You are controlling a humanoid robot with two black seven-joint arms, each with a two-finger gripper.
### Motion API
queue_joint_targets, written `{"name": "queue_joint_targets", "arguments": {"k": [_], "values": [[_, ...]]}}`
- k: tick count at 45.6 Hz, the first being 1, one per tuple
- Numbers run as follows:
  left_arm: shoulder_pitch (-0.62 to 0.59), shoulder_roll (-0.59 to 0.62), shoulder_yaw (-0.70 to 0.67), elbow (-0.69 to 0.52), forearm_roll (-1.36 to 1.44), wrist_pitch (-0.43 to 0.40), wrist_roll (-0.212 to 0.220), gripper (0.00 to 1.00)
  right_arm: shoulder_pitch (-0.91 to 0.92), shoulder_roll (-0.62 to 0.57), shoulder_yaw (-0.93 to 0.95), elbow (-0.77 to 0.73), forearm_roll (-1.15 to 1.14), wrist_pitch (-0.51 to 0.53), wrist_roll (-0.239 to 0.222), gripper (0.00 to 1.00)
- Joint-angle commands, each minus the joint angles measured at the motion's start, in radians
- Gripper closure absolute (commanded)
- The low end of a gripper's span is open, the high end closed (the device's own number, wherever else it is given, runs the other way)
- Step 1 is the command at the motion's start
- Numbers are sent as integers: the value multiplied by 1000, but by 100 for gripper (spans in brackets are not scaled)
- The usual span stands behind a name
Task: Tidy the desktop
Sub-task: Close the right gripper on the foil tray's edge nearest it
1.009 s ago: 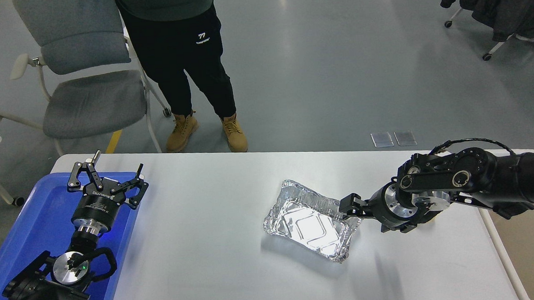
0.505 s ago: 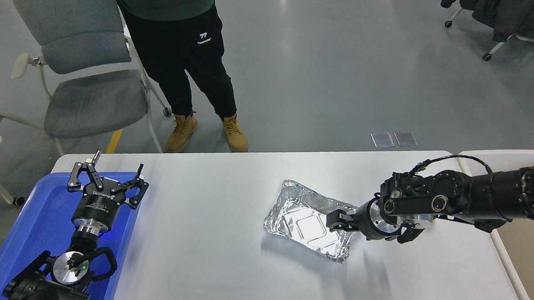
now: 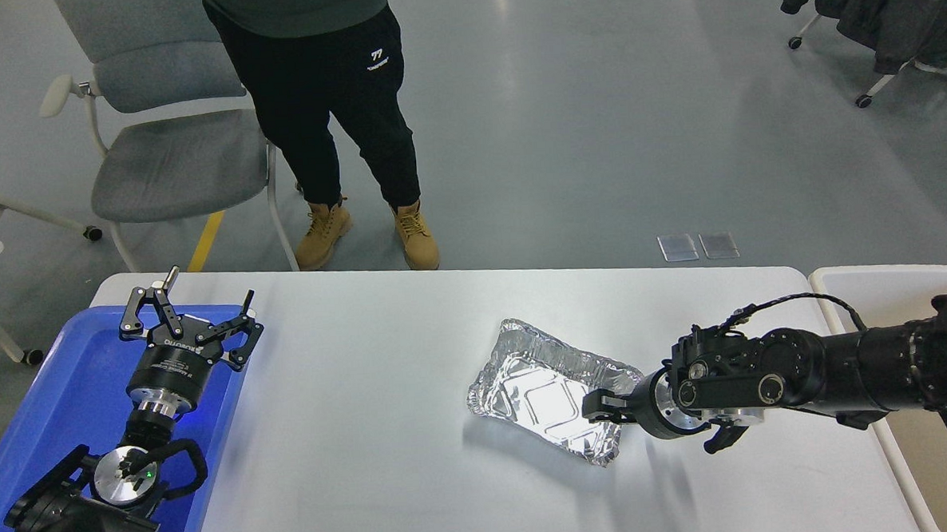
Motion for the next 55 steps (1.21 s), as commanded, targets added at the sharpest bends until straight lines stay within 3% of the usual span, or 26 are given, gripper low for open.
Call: {"name": "queue_joint_targets", "arguments": {"k": [1,5,21,36,55], "values": [[0,0,0,0,-1,0,0,0,-11,3,-5,-6,-21,-14,1,14],[0,0,0,0,1,0,0,0,-12,11,-6,-7,-19,-16,1,27],[0,0,0,0,-1,0,0,0,-35,29,-38,-7,-19,-48,19,41],[0,0,0,0,1,0,0,0,-49,32,-41,-9,-21,-67,25,72],[0,0,0,0,1,0,0,0,-43,32,-66,-21,-19,-65,25,97]]}}
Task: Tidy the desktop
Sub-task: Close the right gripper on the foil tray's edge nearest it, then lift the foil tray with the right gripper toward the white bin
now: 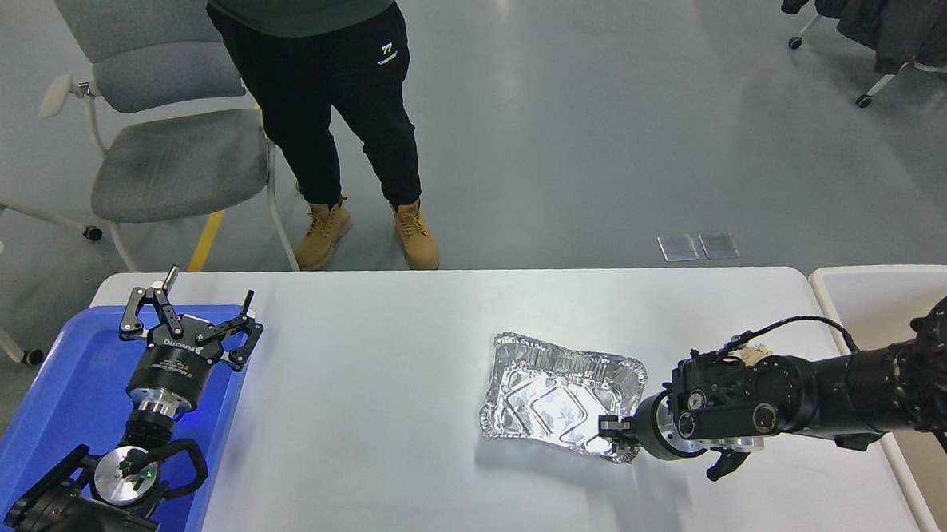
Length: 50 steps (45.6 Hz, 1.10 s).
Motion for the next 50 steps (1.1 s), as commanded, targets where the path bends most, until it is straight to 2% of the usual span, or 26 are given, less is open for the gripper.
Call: {"name": "queue_joint_targets", "arguments": {"k": [1,8,21,32,41,50], "values": [[0,0,0,0,-1,0,0,0,5,1,-11,-11,3,0,1,99],[0,0,0,0,-1,0,0,0,11,0,-12,-12,3,8,4,100],[0,0,0,0,-1,0,0,0,91,-26,-63,11,6,26,36,100],[0,0,0,0,1,0,0,0,239,-158,-92,111,6,181,37,100],[0,0,0,0,-1,0,0,0,411,-235,-154,243,7,279,34,100],[0,0,0,0,-1,0,0,0,542,-309,-155,308,7,412,27,100]]}}
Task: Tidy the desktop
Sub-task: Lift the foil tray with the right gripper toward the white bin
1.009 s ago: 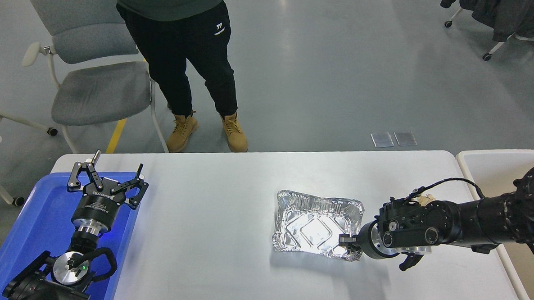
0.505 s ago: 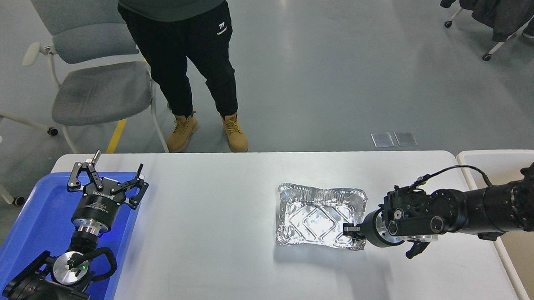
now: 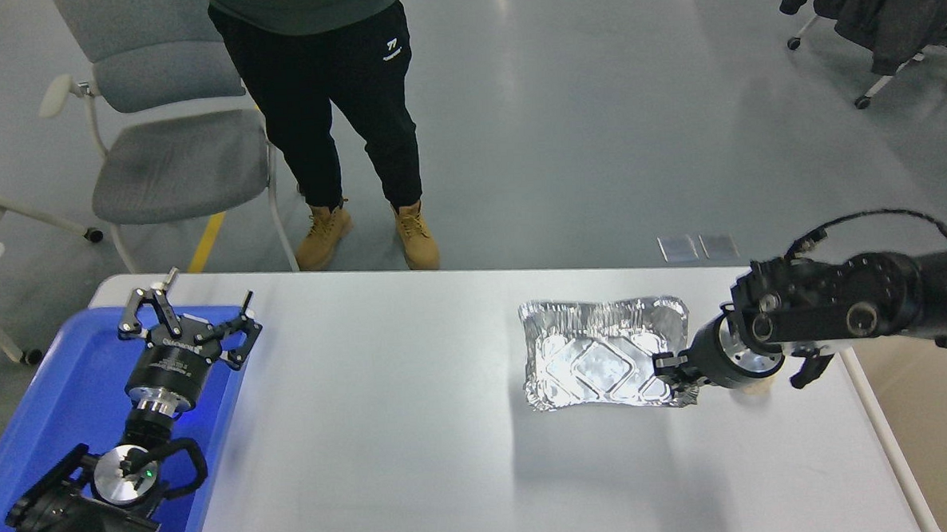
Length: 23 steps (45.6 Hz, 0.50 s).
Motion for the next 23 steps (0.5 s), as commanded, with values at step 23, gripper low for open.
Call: {"name": "queue_joint_targets", "arguments": {"k": [23], "values": [[0,0,0,0,0,0,0,0,465,-219,-17,123,15,432,-27,100]]}}
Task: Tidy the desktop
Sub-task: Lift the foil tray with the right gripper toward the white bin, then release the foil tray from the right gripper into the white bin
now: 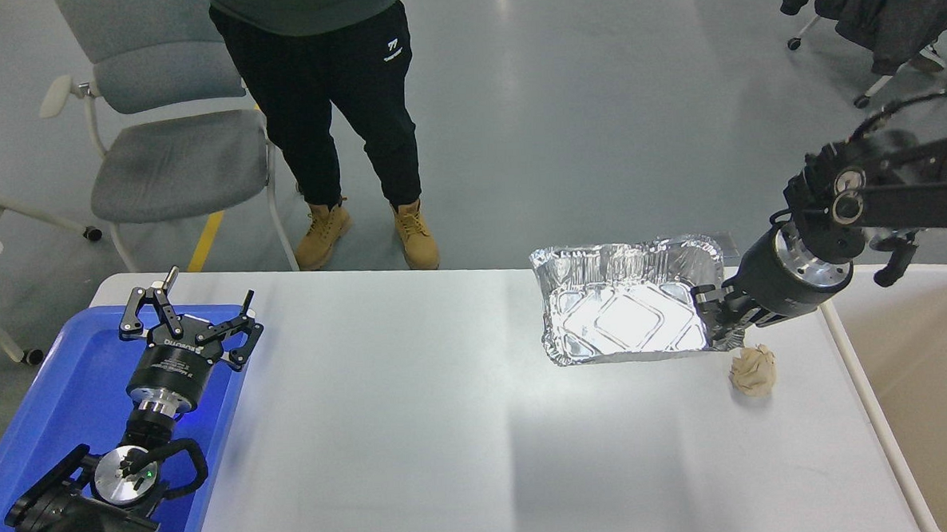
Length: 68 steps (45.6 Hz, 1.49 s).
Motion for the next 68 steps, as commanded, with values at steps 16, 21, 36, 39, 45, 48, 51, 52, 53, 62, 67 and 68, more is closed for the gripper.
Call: {"name": "queue_joint_targets", "arguments": {"k": [16,21,36,39,45,48,51,52,53,62,67,68], "values": [[0,0,0,1,-1,0,0,0,338,-155,-20,17,7,282,-31,100],[0,0,0,0,0,0,0,0,373,-175,-16,14,8,282,-31,100],[0,0,0,1,-1,0,0,0,390,-195,-16,14,1,282,-33,100],[0,0,0,0,-1,0,0,0,384,-195,-16,14,-4,282,-33,100],[0,0,0,0,0,0,0,0,340,-191,-20,-23,-15,282,-33,100],[0,0,0,0,-1,0,0,0,291,-197,-19,-68,-24,282,-31,100],[0,0,0,0,0,0,0,0,240,-209,-19,-134,-38,282,-31,100],[0,0,0,1,-1,0,0,0,223,-215,-17,-160,-38,282,-30,100],[0,0,0,0,-1,0,0,0,206,-221,-14,-187,-38,282,-30,100],[0,0,0,0,0,0,0,0,39,-269,-1,-454,-19,282,-19,100],[0,0,0,0,0,0,0,0,-73,-316,45,-594,-19,282,-16,100],[0,0,0,0,0,0,0,0,-100,-326,59,-621,-19,282,-16,100]]}}
